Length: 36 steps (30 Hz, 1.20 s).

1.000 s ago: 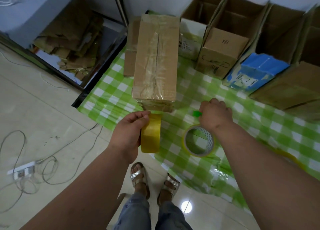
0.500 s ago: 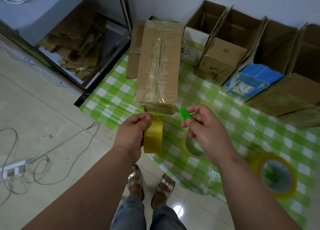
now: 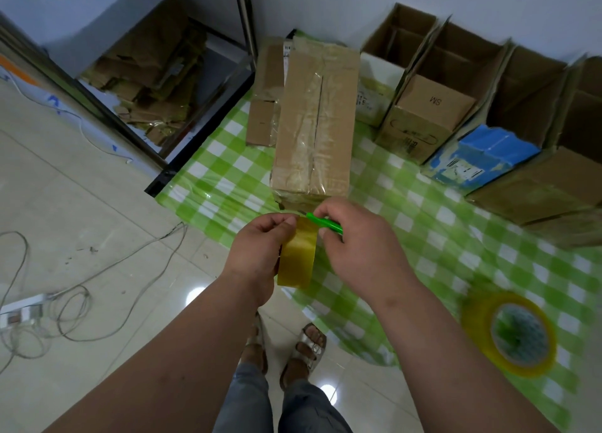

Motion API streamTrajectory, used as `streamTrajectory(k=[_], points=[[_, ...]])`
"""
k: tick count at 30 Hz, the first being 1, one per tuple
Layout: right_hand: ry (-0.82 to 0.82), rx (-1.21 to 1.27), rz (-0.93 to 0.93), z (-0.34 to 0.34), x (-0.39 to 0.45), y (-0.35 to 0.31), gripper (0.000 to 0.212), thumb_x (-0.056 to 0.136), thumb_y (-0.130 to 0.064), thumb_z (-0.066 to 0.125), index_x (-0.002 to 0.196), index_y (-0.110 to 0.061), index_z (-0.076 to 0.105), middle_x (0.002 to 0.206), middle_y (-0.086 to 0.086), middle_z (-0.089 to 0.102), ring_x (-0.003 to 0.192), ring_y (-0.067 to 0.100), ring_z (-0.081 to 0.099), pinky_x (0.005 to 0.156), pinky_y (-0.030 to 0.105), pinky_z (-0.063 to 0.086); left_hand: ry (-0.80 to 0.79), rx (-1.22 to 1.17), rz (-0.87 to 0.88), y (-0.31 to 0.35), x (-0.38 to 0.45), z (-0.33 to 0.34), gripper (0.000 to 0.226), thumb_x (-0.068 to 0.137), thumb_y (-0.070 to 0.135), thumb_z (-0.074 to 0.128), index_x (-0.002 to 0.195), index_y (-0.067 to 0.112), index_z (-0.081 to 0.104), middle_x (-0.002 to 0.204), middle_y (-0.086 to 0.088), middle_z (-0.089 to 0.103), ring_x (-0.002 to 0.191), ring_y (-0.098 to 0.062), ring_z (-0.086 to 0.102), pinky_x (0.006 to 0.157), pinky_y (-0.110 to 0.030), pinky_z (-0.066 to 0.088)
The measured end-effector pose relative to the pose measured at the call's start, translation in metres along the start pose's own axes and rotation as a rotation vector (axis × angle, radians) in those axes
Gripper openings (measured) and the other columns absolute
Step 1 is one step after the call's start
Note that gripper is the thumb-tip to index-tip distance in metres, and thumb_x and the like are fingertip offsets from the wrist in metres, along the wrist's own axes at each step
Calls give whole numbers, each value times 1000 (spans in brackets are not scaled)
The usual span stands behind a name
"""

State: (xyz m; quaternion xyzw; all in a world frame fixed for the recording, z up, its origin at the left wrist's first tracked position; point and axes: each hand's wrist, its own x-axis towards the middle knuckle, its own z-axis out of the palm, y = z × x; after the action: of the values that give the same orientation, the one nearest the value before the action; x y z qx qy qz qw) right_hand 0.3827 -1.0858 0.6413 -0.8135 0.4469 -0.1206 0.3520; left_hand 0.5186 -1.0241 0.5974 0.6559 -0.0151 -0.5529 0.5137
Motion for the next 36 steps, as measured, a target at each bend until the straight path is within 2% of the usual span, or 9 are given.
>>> streamTrajectory(k=[6, 9, 14, 22, 28, 31, 33, 36], points=[[-35, -43, -42, 3, 5, -7, 14, 94, -21, 55, 107, -24, 61, 108, -1, 58, 92, 21, 58, 76, 42, 52, 10, 14, 0, 1, -2, 1, 10, 92, 14, 66, 84, 16, 73, 91, -13, 66, 83, -28, 56, 74, -42, 42], [-40, -87, -53, 4, 7, -9, 12, 94, -19, 54, 104, -22, 61, 103, 1, 55, 86, 22, 57, 72, 42, 52, 9, 11, -1, 1, -1, 2, 9, 91, 15, 68, 84, 16, 73, 92, -14, 68, 83, -27, 57, 72, -40, 44], [-35, -121, -42, 6, 12, -12, 10, 94, -20, 54, 101, -23, 61, 96, -3, 51, 77, 18, 53, 61, 33, 46, 14, -2, -3, 2, 0, 4, 8, 90, 17, 69, 92, 10, 73, 97, -17, 68, 85, -27, 58, 70, -38, 45], [-40, -141, -24, 7, 18, -16, 12, 93, -20, 53, 99, -24, 62, 95, 0, 53, 79, 22, 56, 65, 36, 50, 29, -6, 9, 2, 0, 5, 17, 91, 16, 68, 100, 3, 71, 96, -16, 68, 83, -25, 58, 65, -33, 46], [-47, -162, -12, 9, 21, -18, 12, 94, -21, 52, 97, -22, 63, 96, 2, 54, 83, 25, 57, 70, 41, 53, 45, 15, 11, 0, -2, 6, 9, 91, 15, 67, 91, 8, 72, 91, -13, 68, 80, -25, 59, 68, -38, 46], [-30, -181, -16, 6, 18, -11, 14, 93, -18, 54, 100, -21, 65, 104, 2, 58, 88, 26, 59, 72, 40, 53, 46, 15, 21, 1, -1, 3, 8, 90, 17, 68, 91, 10, 73, 89, -10, 70, 73, -18, 61, 62, -32, 49], [1, -204, -4, 1, 14, -4, 15, 92, -16, 55, 99, -20, 67, 99, 0, 56, 83, 25, 58, 68, 36, 51, 56, 19, 22, 2, 1, 2, 7, 90, 17, 68, 88, 13, 73, 84, -6, 70, 65, -14, 62, 55, -27, 49], [9, -265, 73, -6, 10, 12, 16, 93, -16, 54, 101, -21, 68, 90, -1, 50, 73, 22, 53, 61, 31, 45, 86, 21, 18, 3, 2, 1, 11, 90, 16, 69, 80, 17, 72, 78, -1, 70, 63, -14, 62, 54, -27, 49]])
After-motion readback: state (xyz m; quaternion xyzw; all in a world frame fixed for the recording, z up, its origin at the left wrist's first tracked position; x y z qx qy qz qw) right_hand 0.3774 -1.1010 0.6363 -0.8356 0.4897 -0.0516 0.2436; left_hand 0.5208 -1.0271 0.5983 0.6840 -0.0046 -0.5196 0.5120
